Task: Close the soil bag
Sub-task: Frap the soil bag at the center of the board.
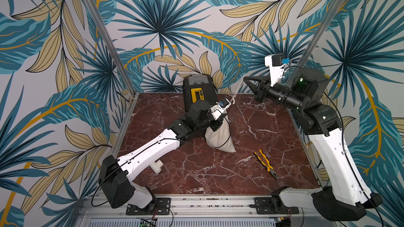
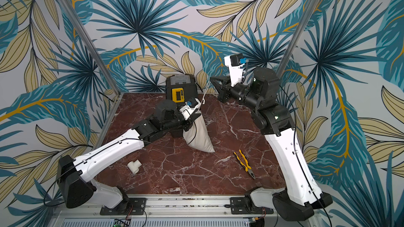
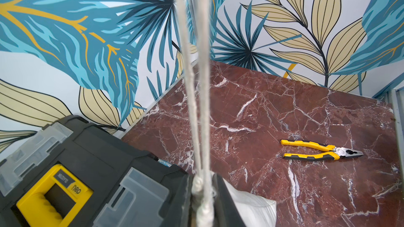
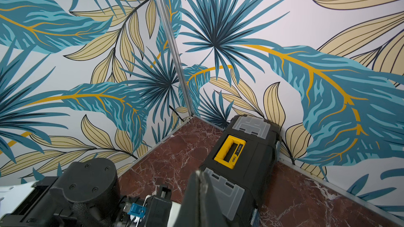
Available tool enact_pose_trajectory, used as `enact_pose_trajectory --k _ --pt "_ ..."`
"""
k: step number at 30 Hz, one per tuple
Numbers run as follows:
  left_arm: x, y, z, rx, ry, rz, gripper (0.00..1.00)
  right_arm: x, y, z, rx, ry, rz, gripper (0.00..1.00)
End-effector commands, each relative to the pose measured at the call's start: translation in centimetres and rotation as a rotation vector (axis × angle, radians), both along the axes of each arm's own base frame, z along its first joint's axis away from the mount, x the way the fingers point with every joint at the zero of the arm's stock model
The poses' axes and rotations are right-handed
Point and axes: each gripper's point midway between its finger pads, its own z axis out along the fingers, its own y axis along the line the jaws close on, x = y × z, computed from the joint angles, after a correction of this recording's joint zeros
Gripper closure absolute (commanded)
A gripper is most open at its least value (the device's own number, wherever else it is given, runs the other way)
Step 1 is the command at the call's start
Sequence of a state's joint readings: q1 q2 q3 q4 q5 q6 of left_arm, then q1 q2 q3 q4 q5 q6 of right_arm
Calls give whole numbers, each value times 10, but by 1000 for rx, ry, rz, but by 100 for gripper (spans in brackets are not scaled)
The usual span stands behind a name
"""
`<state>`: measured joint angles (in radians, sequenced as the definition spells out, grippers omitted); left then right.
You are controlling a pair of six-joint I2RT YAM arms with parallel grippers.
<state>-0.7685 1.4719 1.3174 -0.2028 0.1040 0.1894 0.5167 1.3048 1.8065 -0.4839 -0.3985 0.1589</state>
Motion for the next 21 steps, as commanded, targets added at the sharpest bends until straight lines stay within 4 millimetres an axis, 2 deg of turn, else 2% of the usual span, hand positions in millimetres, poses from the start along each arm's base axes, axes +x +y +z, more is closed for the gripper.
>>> enact_pose_trajectory --k 1,5,11,16,21 --pt "-7 24 -67 155 172 56 77 -24 -14 65 153 -235 10 100" --pt "-9 25 -65 145 176 56 75 -18 -4 42 141 -180 46 100" --pt "-10 17 -45 73 169 34 68 -15 7 17 142 -114 99 100" --pt "-7 9 -28 20 157 9 58 -16 11 10 131 -94 132 100" --pt "7 18 11 -103 111 41 43 -18 13 8 124 -90 144 100"
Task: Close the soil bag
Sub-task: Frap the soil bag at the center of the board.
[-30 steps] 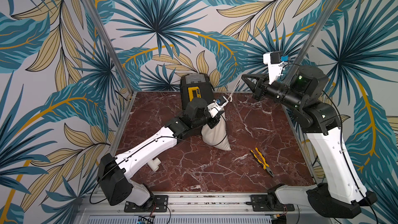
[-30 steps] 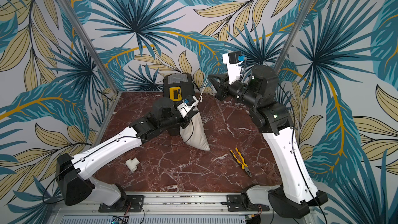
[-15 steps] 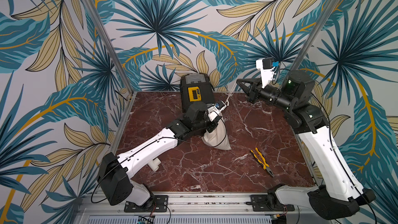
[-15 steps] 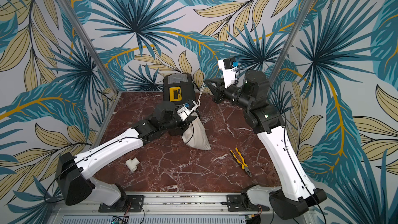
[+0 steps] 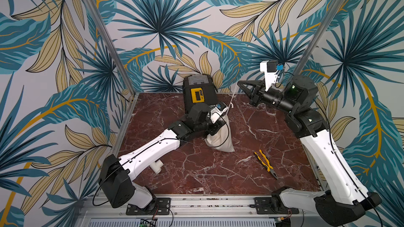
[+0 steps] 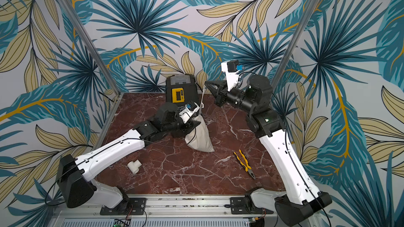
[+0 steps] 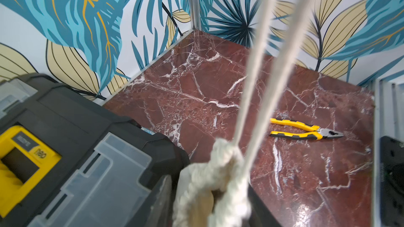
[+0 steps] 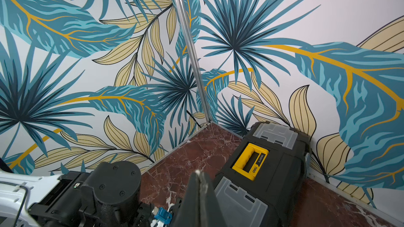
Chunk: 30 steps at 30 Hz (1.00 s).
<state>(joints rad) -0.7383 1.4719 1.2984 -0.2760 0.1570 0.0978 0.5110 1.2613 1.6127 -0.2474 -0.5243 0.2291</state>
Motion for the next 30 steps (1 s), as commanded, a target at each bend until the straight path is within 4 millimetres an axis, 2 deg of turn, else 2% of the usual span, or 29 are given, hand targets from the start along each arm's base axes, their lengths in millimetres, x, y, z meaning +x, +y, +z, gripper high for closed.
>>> enact_pose_trajectory --k 1,5,10,15,19,23,30 --pt "13 11 44 -134 -39 34 41 -12 -4 20 44 -71 23 100" --pt "18 19 71 -227 -70 14 35 -12 -2 19 43 -70 33 100" --pt "6 8 90 -247 -122 -106 26 -12 -1 18 41 -64 39 100" --pt "-11 -13 92 -270 -87 -273 22 -11 -1 19 44 -65 35 100" --pt "-15 -21 95 -296 -73 -321 21 -10 0 19 45 -61 41 100" --pt "-14 -24 96 -288 -78 -335 21 -9 0 20 48 -59 38 100" --pt "-13 -22 83 -248 -61 -314 21 -9 1 23 53 -58 42 100"
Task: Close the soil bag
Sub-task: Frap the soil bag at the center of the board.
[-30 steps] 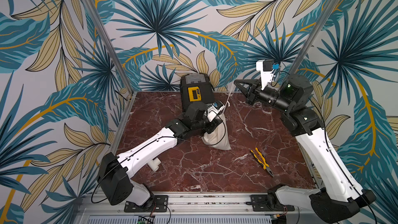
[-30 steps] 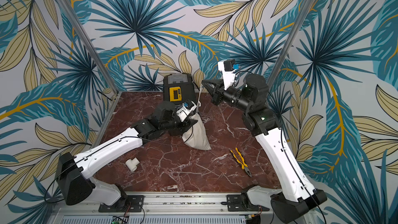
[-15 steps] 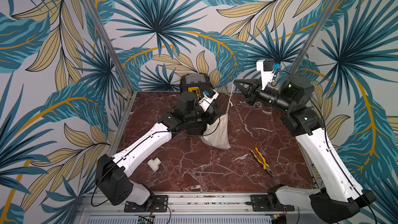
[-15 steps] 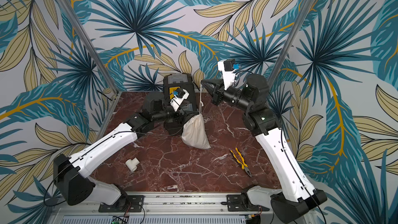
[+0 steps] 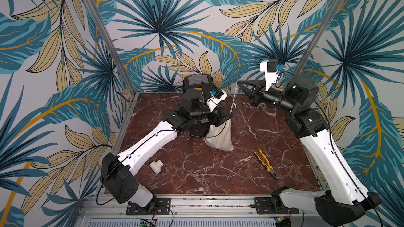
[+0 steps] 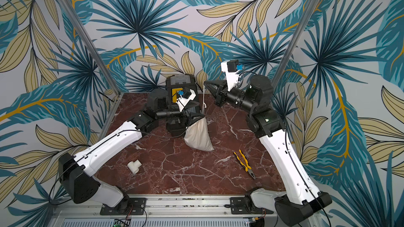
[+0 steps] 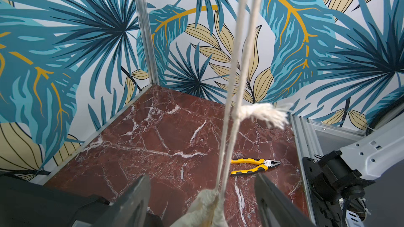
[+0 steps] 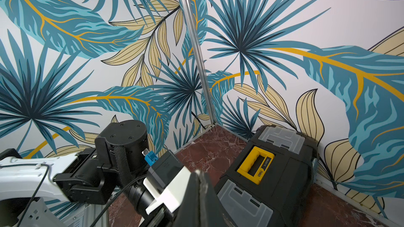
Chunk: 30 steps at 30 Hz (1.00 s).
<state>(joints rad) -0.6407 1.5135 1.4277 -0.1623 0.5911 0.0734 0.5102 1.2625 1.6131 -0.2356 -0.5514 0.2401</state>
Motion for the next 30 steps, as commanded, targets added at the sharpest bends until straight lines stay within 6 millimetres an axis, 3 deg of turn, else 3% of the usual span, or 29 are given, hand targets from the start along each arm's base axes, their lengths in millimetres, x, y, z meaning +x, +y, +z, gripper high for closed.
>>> enact_pose_trajectory --k 1,11,17,21,26,30 --pt "0 0 7 1 -25 5 21 -5 -1 22 46 -55 19 100" --pt "6 -22 -2 32 -22 20 28 -4 0 25 58 -55 18 100" --pt "13 -25 -7 39 2 53 61 -4 -2 26 61 -55 9 100" --pt "12 -24 -12 59 10 60 67 -5 -5 27 62 -63 -7 100" --pt "12 -19 -19 81 10 74 82 -4 -8 32 68 -76 -24 100" --pt "9 -20 -27 120 15 62 83 -5 -7 36 72 -83 -21 100"
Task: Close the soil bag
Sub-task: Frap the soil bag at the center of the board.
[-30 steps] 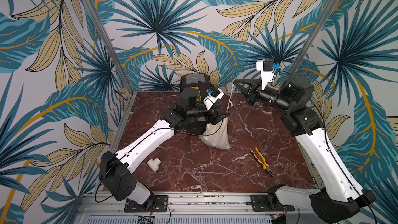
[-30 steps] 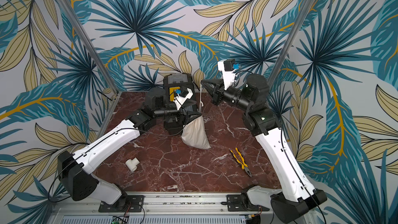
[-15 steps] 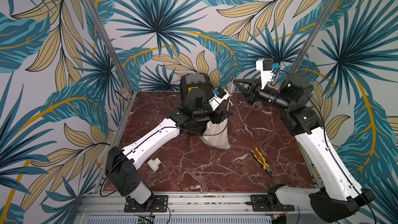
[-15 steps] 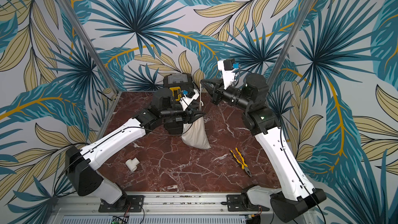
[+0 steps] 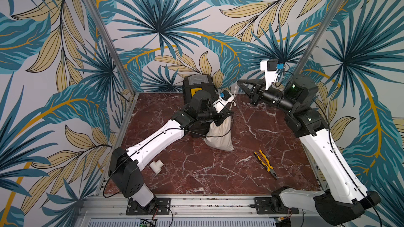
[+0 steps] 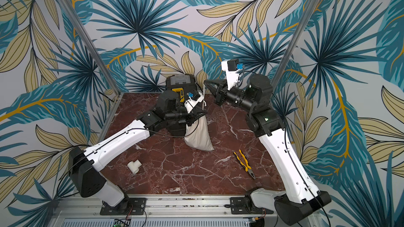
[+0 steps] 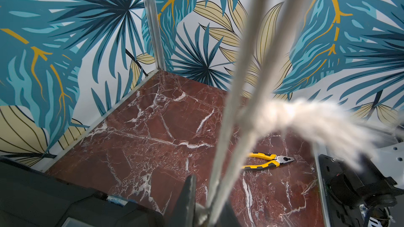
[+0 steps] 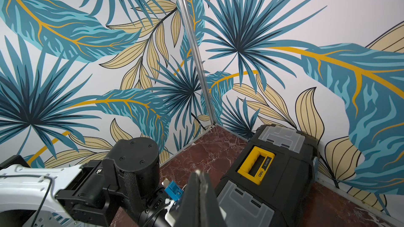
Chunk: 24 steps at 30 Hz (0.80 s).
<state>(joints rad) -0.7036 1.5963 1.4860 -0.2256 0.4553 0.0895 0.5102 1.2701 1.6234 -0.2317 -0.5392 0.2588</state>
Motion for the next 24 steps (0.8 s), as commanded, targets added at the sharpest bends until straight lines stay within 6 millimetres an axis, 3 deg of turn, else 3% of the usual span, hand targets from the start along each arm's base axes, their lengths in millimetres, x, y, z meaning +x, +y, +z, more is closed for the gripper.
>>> enact_pose_trajectory --k 1,5,12,24 --pt "-4 2 -5 51 -3 -1 83 -8 -7 35 60 -97 -9 100" --pt "-3 5 -15 103 -5 18 84 -9 -7 40 66 -106 -11 100" --pt "5 18 -22 165 -32 97 100 -7 -12 47 72 -119 -46 100" --pt "-7 22 -54 228 25 54 96 -15 -32 95 131 -212 -127 100"
